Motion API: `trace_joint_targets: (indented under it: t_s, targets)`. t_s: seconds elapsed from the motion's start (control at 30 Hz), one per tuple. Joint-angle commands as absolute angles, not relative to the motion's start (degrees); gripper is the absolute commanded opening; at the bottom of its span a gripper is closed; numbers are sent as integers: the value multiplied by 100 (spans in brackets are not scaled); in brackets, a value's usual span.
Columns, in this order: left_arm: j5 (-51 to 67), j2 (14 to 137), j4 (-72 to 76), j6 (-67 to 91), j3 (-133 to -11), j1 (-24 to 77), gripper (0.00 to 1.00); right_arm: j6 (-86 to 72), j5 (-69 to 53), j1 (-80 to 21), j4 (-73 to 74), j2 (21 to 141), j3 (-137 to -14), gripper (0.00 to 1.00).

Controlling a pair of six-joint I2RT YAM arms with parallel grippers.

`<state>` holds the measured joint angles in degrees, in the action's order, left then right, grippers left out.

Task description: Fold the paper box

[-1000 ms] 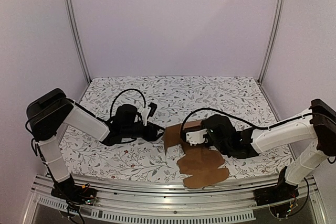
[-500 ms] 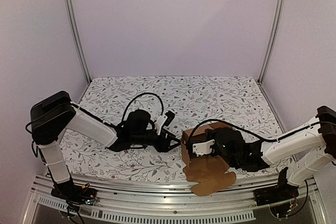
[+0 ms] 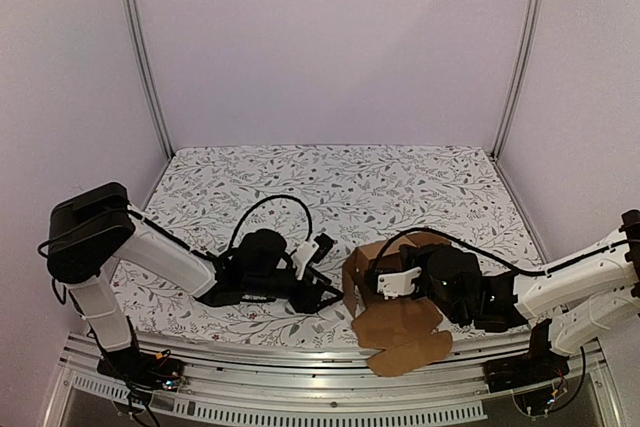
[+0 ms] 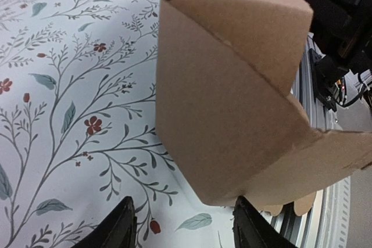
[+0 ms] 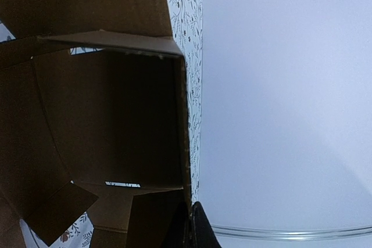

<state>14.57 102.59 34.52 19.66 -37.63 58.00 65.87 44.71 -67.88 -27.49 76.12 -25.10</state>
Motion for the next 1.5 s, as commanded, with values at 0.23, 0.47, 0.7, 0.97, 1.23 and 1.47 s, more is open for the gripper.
trace_joint_targets:
  t_s: [0.23, 0.47, 0.7, 0.97, 1.23, 1.47]
  targets:
    - [1339, 9960, 3535, 1965, -4085, 6044, 59, 5950, 4536, -6828, -2083, 7459, -2854, 0]
    - [956, 9970, 3071, 1898, -4387, 6154, 65, 5634, 4432, -6824, -1679, 7460, -3041, 0]
    - [326, 10290, 2839, 1900, -4784, 6317, 66, 5508, 4446, -6825, -1574, 7509, -3010, 0]
    - [-548, 10950, 2871, 1898, -5220, 6700, 65, 5497, 4731, -6880, -1569, 7759, -2979, 0]
    - [-1433, 11190, 2910, 2047, -5351, 6945, 64, 5774, 5146, -7293, -1641, 7890, -2770, 0]
    - [-2009, 11318, 3210, 1974, -5335, 7093, 63, 5805, 5333, -7430, -1561, 8109, -2822, 0]
